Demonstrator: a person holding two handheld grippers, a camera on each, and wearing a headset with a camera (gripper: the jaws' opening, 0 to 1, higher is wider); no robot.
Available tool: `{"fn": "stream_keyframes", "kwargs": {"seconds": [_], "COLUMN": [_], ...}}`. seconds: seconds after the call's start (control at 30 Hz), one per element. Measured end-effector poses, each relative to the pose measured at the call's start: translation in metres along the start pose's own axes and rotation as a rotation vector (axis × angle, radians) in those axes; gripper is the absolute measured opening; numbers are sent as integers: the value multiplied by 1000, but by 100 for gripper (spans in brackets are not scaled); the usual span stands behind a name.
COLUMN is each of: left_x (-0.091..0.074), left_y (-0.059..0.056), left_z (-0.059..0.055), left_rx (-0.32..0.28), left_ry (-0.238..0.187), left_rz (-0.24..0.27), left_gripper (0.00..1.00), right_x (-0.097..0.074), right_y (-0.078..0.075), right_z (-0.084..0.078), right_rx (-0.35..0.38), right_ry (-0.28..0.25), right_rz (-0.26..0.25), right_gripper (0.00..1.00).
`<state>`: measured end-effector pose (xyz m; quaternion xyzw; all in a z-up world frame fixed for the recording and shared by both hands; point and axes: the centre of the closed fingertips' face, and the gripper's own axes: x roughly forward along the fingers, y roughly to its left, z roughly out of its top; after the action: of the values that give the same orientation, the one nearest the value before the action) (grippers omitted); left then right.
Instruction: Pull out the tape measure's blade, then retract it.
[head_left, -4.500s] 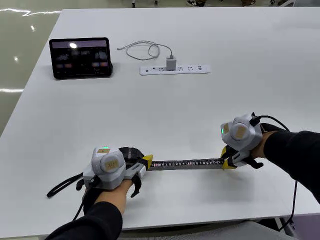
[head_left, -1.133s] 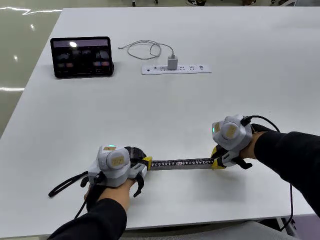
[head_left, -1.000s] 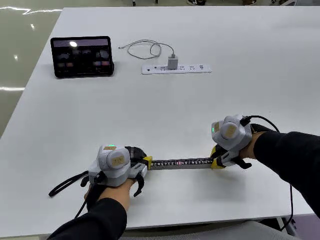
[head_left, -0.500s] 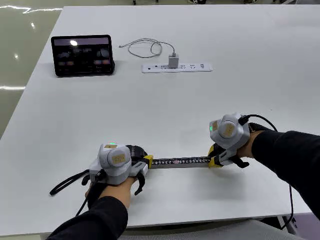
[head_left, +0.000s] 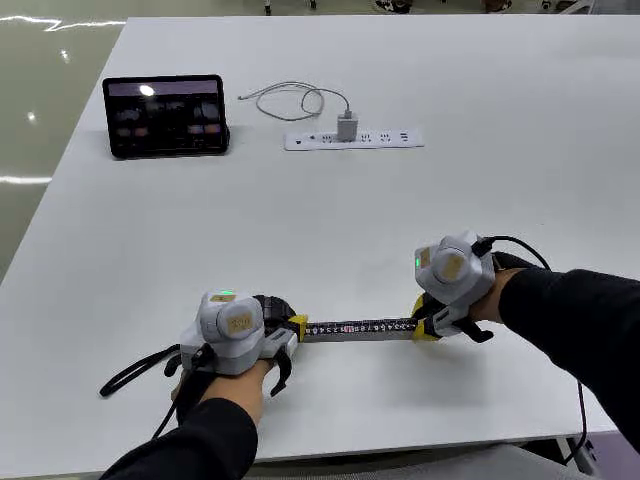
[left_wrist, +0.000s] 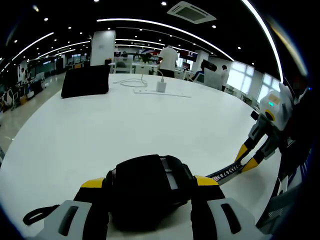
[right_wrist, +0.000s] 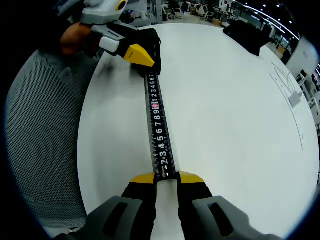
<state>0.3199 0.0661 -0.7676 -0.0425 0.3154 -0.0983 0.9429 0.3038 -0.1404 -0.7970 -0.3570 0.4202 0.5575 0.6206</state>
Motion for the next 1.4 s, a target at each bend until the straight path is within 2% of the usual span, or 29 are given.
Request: {"fn": "stream_keyframes", "kwargs": {"seconds": [0.13,1.4], "left_x": [0,0], "left_y": [0,-1], "left_z": [0,0], "left_rx": [0,-6], "left_ry": [0,-2], "left_rz": [-2,-9], "left_gripper": [63,63], "right_x": [1,9], "right_y": [0,2], "right_z": [3,22], "right_rx": [-6,-36], "right_ry": [-10,3], "right_rz": [1,-3], "right_gripper": [11,11]}}
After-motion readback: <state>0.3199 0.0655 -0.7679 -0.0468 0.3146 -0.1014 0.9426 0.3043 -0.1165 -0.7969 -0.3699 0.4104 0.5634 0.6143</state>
